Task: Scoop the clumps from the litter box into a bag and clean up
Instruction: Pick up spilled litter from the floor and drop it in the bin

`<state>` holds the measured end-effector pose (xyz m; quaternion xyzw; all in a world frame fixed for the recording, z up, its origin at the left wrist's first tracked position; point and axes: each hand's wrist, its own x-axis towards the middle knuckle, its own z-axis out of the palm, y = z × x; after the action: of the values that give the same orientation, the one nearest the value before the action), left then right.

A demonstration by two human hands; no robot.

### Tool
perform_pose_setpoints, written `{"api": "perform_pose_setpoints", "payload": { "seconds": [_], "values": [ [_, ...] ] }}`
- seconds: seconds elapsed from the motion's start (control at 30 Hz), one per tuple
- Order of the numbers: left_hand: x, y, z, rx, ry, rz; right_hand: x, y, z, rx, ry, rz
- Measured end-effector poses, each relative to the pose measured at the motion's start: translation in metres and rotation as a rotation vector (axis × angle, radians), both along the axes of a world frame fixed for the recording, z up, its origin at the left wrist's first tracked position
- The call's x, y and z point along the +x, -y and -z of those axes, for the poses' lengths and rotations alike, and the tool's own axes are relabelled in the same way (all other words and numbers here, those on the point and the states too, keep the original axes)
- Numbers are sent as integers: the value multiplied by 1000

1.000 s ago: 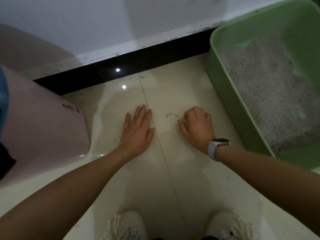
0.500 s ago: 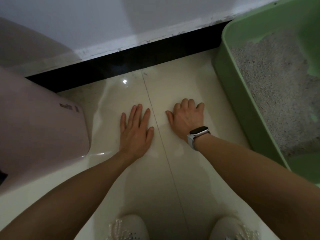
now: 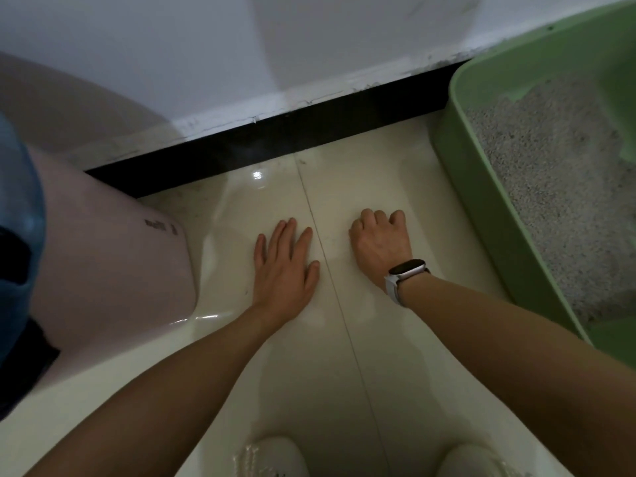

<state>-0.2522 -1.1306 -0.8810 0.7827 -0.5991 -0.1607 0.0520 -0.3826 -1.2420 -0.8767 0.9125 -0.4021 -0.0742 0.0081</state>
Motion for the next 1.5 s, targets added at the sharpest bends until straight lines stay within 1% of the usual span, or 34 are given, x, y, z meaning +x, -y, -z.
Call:
{"api": "perform_pose_setpoints", "payload": {
  "seconds": [0.07,0.1,0.2,0.27,0.3,0.37,0.4,0.47,0.53,0.6,0.73,0.9,1.03,1.3,1.43,1.5],
  "values": [
    [1,1,-2,-5,-19,-17,-2,3,-2,32,40,-18],
    [2,2,-3,-15,-29,-26,-6,4,-5,73,91,-2],
    [0,10,-9,-84,-61,-21,-21,13,-9,297,307,78],
    [-5,18,-11,-149,-62,12,-32,19,-15,445,472,195],
    [-9,23,-12,-166,-62,31,-37,22,-18,487,555,279],
    [-20,32,-12,-146,-91,40,-45,26,-24,536,666,482],
    [-27,37,-11,-123,-124,10,-48,26,-24,556,700,567],
    [-40,44,-9,-107,-193,-113,-56,25,-23,587,714,657],
    [-51,49,-9,-105,-247,-231,-61,20,-24,589,710,656],
    [-56,51,-7,-95,-254,-275,-64,15,-22,588,701,643],
    [-55,56,-5,-105,-295,-291,-71,12,-19,607,705,667],
    [-55,59,-7,-131,-364,-363,-73,12,-13,619,722,701],
    [-57,62,-6,-131,-386,-396,-71,11,-12,634,709,684],
    [-60,65,-4,-125,-342,-423,-68,9,-10,626,697,682],
    [-58,65,-3,-77,-272,-346,-63,6,-8,564,652,618],
    [-56,64,-4,-66,-269,-322,-59,3,-6,542,621,570]
  ]
}}
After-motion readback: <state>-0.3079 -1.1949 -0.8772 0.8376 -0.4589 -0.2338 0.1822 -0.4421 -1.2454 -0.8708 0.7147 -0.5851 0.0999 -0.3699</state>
